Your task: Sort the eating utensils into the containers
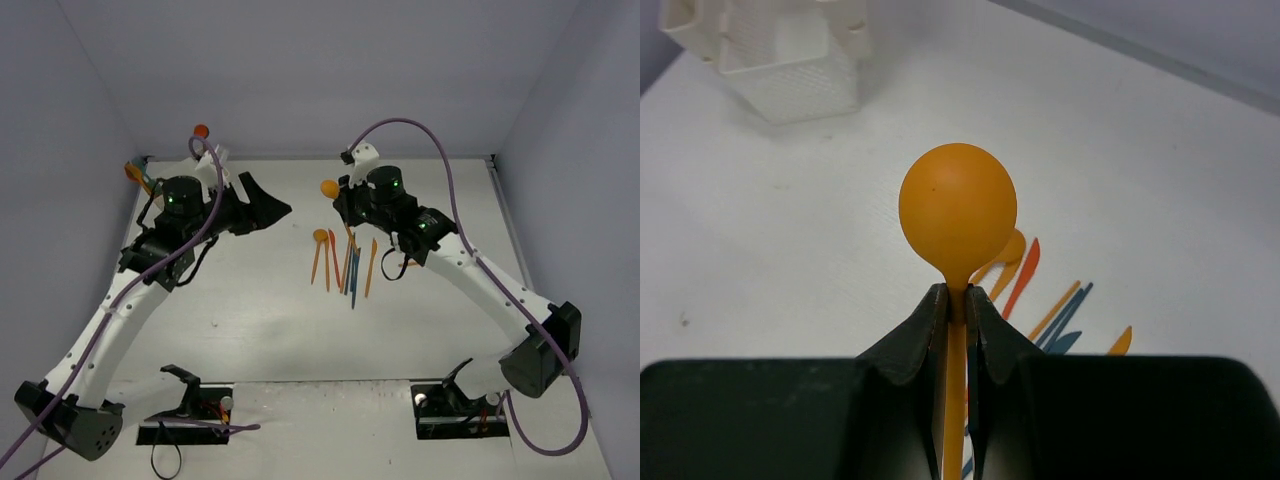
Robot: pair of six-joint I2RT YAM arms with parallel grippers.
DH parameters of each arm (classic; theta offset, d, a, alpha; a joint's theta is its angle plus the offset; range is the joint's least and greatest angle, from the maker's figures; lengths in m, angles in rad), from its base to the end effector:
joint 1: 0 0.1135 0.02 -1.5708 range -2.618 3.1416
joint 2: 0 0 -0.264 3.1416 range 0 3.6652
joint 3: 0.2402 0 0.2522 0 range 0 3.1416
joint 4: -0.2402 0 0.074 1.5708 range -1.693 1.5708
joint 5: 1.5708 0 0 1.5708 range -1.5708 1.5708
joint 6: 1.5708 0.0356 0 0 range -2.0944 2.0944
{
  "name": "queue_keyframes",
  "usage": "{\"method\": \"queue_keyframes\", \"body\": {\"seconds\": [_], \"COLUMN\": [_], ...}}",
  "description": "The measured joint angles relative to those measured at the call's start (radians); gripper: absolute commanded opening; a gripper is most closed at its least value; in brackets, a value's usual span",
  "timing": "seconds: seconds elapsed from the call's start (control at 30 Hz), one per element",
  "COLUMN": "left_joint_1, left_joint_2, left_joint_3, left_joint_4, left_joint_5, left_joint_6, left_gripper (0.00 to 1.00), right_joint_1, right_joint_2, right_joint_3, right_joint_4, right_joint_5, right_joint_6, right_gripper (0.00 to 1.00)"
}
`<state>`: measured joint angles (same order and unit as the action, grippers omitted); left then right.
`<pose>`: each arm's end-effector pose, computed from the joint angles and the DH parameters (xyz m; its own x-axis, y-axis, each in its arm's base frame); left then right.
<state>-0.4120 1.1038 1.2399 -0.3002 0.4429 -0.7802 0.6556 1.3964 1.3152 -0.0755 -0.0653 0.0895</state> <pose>0.2142 -0.1103 0.4246 -0.6334 -0.4168 -0.6520 0.4272 0.5141 -0.7437 0.2613 0.2039 0.3963 -0.1822 -0.0276 -0.9829 -0.6457 0.7572 0.0984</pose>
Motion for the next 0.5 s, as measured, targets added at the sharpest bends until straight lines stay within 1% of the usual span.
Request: {"method": "queue_keyframes", "body": {"seconds": [0.17, 0.33, 0.47, 0.5], "left_joint_1": [-0.040, -0.090, -0.128, -0.136], "left_joint_2": [0.083, 0.159, 0.211, 0.219], "left_joint_3": [0.045, 0.048, 0.063, 0.066], "left_joint_4": [0.098, 0.197, 0.236, 0.243], "left_joint_5": [0.030, 0.033, 0.033, 0.033], "left_joint_6": [-0.072, -0.143, -0.174, -0.177], "left_gripper": [0.71, 0.71, 0.65, 0.62], "right_joint_1": [0.000, 0.000, 0.000, 0.000], "right_joint_2": [-0.069, -0.094, -0.105, -0.107], "right_joint_3": [-0.002, -0.013, -0.027, -0.029], "right_joint_4": [0.003, 0.002, -0.004, -0.004], "right_joint_5": [-0.120, -0.190, -0.221, -0.227], "right_joint_6": [-0.037, -0.043, -0.043, -0.043], "right_gripper": [0.00, 0.00, 0.00, 0.00]}}
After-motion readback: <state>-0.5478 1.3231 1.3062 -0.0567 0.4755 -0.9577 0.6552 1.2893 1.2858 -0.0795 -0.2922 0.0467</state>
